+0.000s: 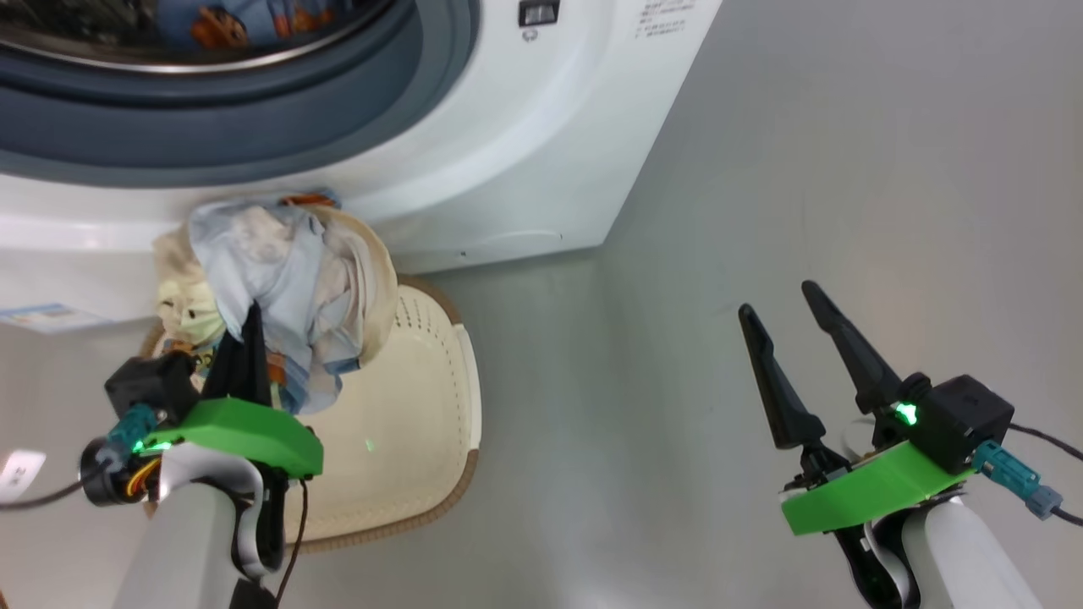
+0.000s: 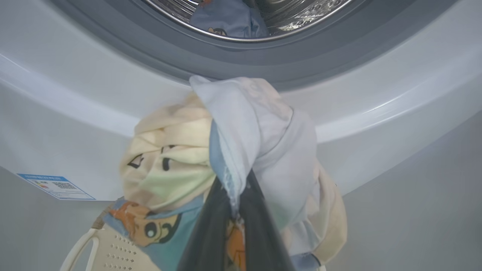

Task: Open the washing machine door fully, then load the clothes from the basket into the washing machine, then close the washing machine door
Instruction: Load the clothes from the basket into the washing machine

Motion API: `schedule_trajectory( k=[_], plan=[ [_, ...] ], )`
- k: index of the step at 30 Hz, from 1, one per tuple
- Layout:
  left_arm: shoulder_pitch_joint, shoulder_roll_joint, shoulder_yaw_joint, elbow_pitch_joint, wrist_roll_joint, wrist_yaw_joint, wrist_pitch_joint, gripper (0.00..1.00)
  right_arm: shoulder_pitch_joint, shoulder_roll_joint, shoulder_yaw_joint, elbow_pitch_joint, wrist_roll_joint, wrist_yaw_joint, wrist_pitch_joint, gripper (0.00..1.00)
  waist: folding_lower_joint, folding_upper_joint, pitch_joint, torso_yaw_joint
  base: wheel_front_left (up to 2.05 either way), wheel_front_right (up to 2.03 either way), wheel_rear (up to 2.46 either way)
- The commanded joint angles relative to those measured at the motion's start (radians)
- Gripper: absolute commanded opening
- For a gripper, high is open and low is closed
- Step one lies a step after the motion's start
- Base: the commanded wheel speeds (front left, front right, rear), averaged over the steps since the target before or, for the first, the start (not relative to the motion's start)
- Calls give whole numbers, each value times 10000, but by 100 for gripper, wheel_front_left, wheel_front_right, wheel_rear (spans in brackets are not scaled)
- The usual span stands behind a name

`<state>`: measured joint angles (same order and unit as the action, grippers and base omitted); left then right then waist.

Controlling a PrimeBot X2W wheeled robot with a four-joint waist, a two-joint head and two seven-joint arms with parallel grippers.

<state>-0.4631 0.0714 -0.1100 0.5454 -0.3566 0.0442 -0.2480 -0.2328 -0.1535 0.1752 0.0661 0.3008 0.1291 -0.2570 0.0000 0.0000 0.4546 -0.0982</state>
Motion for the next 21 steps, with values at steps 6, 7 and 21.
schedule_trajectory(
  k=[6,7,21],
  plan=[
    [1033,219,579,-2079,481,255,-137,0,417,5,266,-45,87,16,-48,100,0,0,-1099,1,0,0,0],
    [1161,232,616,-2348,522,274,-137,0,461,16,262,-30,97,16,-48,100,0,0,-1221,-5,0,0,0],
    [2602,523,714,-5148,1025,661,61,0,1211,181,227,112,97,16,-48,100,0,0,-2621,100,0,0,0]
  ],
)
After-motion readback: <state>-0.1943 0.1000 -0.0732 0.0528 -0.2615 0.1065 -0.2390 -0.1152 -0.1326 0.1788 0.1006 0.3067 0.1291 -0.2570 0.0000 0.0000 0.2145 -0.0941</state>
